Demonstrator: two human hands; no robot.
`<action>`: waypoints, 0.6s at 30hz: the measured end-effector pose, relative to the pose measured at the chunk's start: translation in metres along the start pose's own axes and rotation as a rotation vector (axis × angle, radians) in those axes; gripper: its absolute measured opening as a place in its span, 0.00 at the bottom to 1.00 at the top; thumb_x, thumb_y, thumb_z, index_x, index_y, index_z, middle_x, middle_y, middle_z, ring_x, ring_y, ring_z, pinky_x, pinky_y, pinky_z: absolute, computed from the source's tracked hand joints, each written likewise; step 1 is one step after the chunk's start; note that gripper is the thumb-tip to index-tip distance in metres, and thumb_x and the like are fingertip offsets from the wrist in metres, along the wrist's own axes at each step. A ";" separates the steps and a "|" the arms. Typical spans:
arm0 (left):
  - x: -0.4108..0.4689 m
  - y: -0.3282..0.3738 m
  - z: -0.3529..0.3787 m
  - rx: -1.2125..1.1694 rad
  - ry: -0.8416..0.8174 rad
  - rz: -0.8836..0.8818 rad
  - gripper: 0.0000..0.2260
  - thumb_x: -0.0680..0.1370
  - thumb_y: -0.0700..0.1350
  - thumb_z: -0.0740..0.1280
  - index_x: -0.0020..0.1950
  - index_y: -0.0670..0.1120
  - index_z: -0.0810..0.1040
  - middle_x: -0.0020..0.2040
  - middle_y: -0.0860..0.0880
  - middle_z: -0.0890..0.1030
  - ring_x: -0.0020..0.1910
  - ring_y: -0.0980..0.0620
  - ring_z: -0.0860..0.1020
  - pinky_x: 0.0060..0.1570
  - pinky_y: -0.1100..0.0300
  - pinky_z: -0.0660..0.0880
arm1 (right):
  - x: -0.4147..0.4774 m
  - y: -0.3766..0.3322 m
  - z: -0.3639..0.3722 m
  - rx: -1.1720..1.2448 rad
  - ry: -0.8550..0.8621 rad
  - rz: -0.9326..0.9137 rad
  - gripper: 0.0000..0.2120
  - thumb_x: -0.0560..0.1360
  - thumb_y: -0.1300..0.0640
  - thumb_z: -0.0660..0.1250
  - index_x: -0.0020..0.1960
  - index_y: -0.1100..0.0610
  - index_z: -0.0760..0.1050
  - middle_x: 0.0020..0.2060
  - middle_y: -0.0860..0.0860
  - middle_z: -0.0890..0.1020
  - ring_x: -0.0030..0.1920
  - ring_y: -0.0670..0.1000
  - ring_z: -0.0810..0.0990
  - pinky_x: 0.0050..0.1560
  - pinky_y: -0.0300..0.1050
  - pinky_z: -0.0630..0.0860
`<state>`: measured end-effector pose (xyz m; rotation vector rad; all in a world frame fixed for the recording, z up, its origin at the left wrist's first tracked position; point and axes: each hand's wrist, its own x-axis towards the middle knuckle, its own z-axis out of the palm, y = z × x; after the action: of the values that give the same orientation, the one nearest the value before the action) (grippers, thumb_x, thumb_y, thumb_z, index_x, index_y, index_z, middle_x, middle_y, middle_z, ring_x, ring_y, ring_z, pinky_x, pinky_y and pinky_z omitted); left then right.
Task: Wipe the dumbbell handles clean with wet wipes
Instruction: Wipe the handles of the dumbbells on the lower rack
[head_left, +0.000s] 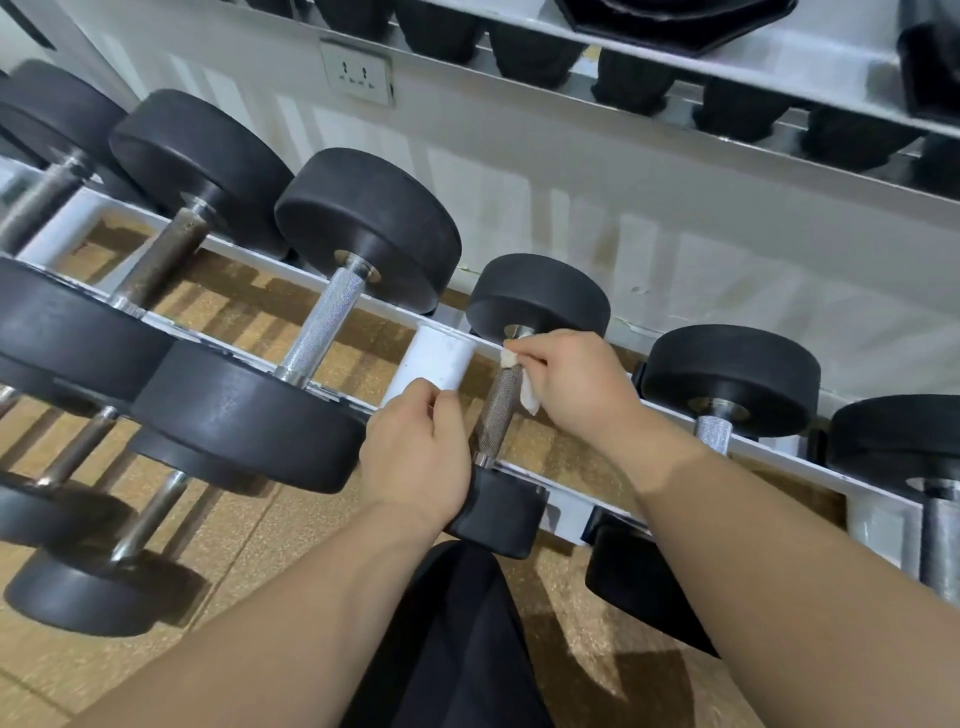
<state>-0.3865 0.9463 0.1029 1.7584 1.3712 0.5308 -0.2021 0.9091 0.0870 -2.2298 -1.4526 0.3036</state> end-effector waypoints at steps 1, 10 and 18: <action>0.000 0.000 0.000 0.001 0.003 0.003 0.16 0.75 0.57 0.51 0.36 0.47 0.66 0.38 0.46 0.73 0.44 0.39 0.72 0.48 0.41 0.74 | -0.002 -0.004 0.002 0.023 0.011 0.031 0.14 0.81 0.56 0.64 0.63 0.49 0.82 0.57 0.52 0.83 0.57 0.56 0.80 0.61 0.50 0.76; 0.001 -0.002 0.001 -0.001 0.012 -0.007 0.19 0.74 0.55 0.51 0.44 0.44 0.75 0.42 0.46 0.77 0.46 0.42 0.74 0.52 0.42 0.74 | -0.022 -0.005 -0.009 -0.016 -0.285 -0.254 0.16 0.77 0.54 0.69 0.64 0.48 0.81 0.51 0.46 0.82 0.55 0.49 0.80 0.56 0.42 0.74; 0.000 -0.001 0.000 0.008 0.030 -0.004 0.18 0.74 0.55 0.52 0.40 0.43 0.73 0.39 0.45 0.76 0.44 0.43 0.74 0.49 0.42 0.74 | -0.021 -0.013 0.006 0.050 0.016 -0.137 0.08 0.76 0.54 0.72 0.51 0.58 0.85 0.45 0.45 0.70 0.47 0.45 0.73 0.48 0.35 0.70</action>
<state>-0.3867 0.9457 0.1022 1.7600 1.3992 0.5518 -0.2236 0.8961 0.0867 -2.0769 -1.5636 0.2737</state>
